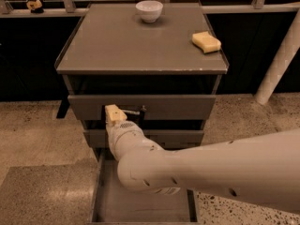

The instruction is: Pick rxbar chocolate from bottom drawer and place on counter

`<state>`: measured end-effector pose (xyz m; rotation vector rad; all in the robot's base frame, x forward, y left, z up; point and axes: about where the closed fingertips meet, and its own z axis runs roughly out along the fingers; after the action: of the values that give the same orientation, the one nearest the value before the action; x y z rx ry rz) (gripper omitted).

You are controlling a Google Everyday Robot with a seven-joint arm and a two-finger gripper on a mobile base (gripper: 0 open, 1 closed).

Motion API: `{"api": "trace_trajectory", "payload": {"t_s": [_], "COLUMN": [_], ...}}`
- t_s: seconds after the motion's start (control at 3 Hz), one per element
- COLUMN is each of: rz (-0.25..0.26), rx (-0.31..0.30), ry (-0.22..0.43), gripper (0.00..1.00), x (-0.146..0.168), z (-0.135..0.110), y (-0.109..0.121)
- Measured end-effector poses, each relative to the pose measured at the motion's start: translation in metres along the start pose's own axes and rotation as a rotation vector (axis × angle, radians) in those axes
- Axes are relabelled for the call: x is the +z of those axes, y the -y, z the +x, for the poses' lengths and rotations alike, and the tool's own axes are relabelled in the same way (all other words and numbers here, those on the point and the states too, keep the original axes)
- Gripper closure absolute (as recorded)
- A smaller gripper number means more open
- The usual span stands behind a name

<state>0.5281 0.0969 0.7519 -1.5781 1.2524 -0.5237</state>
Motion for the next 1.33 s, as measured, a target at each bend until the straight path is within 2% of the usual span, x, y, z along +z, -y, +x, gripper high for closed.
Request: {"api": "trace_trajectory", "payload": {"t_s": [0.33, 0.67, 1.0, 1.33], "rz": [0.052, 0.175, 0.175, 0.166], "rx": [-0.052, -0.115, -0.115, -0.154], "ry": [-0.018, -0.052, -0.052, -0.056], "gripper": [1.0, 1.0, 1.0, 1.0], "x": [0.004, 0.007, 0.007, 0.024], "z": [0.019, 0.042, 0.042, 0.054], "y": [0.045, 0.133, 0.132, 0.152]}}
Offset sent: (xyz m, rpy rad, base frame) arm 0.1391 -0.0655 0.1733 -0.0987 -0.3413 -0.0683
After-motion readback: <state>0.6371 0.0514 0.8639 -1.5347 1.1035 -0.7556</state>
